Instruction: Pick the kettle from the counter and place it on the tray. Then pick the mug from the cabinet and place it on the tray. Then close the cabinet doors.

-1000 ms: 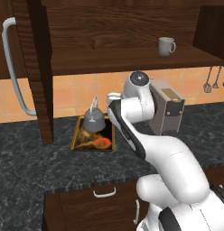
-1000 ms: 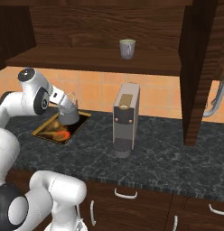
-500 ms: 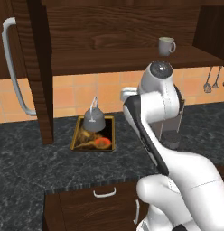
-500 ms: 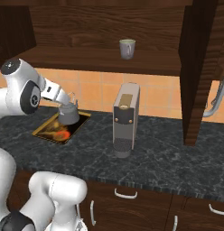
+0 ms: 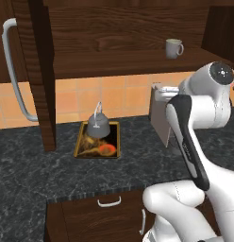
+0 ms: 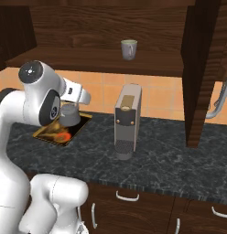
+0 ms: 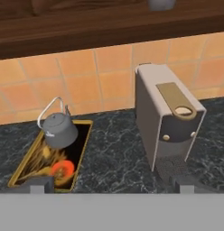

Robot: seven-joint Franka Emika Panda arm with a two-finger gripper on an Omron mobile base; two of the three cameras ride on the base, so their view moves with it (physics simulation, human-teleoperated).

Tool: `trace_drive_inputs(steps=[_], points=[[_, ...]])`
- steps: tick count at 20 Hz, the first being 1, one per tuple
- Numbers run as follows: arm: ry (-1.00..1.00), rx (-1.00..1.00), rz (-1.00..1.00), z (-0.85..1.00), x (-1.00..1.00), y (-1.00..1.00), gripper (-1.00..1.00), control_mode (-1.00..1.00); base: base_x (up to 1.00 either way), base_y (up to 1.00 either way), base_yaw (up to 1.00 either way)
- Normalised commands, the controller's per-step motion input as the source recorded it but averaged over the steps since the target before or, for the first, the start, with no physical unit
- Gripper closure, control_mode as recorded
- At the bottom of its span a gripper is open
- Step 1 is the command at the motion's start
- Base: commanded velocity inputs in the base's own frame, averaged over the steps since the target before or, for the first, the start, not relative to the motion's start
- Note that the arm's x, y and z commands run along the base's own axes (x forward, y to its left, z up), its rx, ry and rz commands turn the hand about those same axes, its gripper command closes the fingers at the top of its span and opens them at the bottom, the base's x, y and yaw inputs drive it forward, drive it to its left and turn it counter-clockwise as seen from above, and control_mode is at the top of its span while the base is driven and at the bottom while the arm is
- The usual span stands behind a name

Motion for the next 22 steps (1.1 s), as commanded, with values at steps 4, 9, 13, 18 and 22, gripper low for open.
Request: trace_drive_inputs(steps=[4, 9, 13, 18, 22], points=[[-0.08, 0.02, 0.0, 0.55, 0.01, -0.46, -1.0, -1.0, 0.0, 0.0, 0.0], [-0.1, 0.02, 0.0, 0.56, 0.09, -0.45, -1.0, -1.0, 0.0, 0.0, 0.0], [-0.14, 0.03, 0.0, 0.34, 0.2, -0.51, -1.0, -1.0, 0.0, 0.0, 0.0], [-0.14, 0.0, 0.0, 0.21, 0.35, -0.47, -1.0, -1.0, 0.0, 0.0, 0.0], [-0.11, 0.0, 0.0, 0.29, 0.46, -0.44, -1.0, -1.0, 0.0, 0.0, 0.0]])
